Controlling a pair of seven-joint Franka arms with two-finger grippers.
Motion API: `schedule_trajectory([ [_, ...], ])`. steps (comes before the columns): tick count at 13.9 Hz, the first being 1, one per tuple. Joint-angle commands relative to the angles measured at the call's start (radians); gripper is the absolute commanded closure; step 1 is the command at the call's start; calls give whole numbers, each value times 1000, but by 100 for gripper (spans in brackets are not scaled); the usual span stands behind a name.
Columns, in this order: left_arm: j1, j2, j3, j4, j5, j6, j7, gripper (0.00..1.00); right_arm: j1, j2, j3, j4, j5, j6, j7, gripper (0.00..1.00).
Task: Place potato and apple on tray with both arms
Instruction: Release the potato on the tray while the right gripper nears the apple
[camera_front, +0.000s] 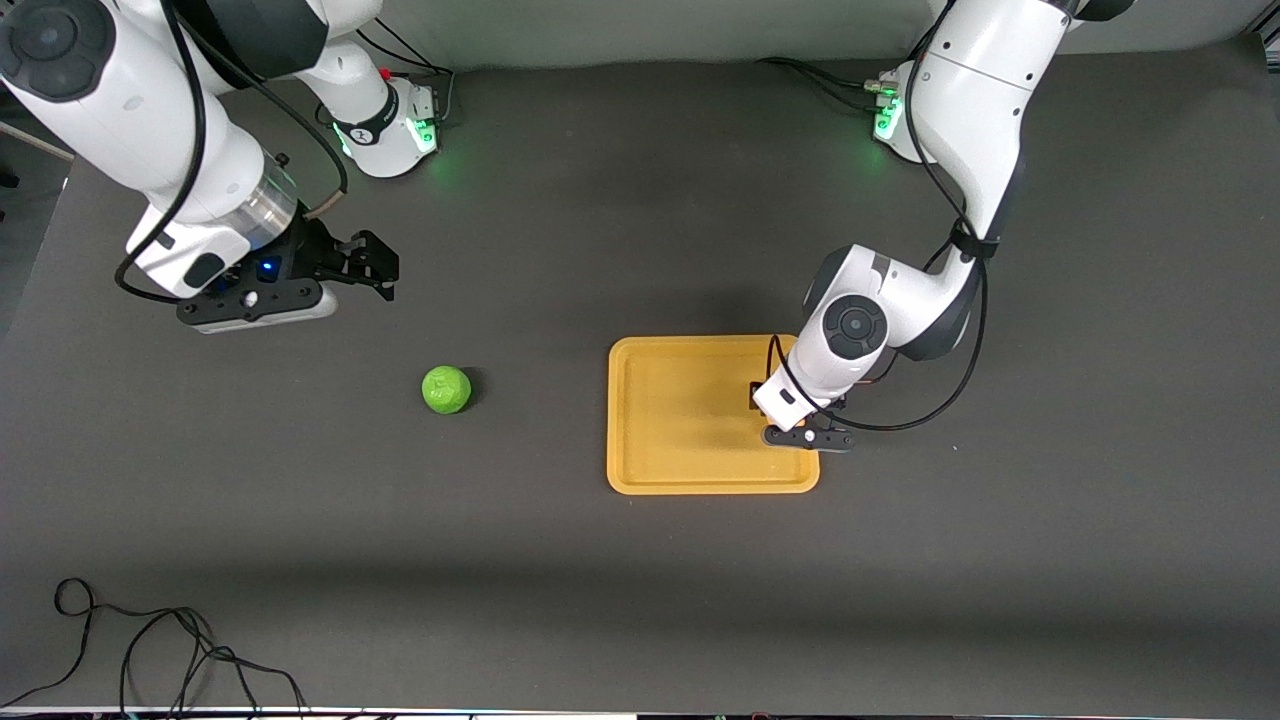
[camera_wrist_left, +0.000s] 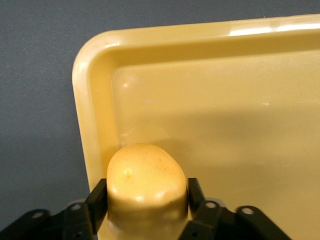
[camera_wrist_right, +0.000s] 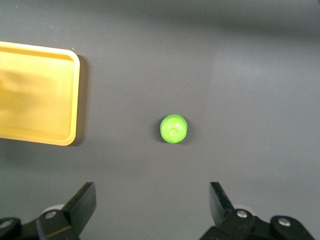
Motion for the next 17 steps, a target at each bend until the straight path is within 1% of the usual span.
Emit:
schedule_trajectory([
  [1,-18,-14,13,-7,11,4,-33,0,-3,-27,-13,-113,8,99,6,0],
  [3,-20,-20,13,-6,13,-3,-99,0,-3,-30,-28,-208,10,208,5,0],
  [5,-9,-57,15,-6,13,-23,-111,0,0,-27,-28,-315,10,331,5,0],
  [7,0,-110,33,7,11,-118,-110,0,-3,-24,-31,-459,10,507,-4,0],
  [9,3,-187,82,25,13,-217,-96,0,-2,-1,-31,-573,10,676,-3,0],
  [10,5,-222,113,36,13,-271,-88,0,0,31,-30,-602,11,743,-1,0],
  [11,11,-253,136,48,13,-319,-63,0,0,68,-30,-609,13,778,-1,0],
  [12,29,-282,141,57,13,-363,-14,0,0,98,-30,-609,16,792,-1,0],
  [15,134,-380,138,100,11,-541,155,0,15,164,-30,-620,45,865,0,0],
  [17,163,-437,139,132,11,-658,200,0,15,224,-30,-623,45,932,11,0],
])
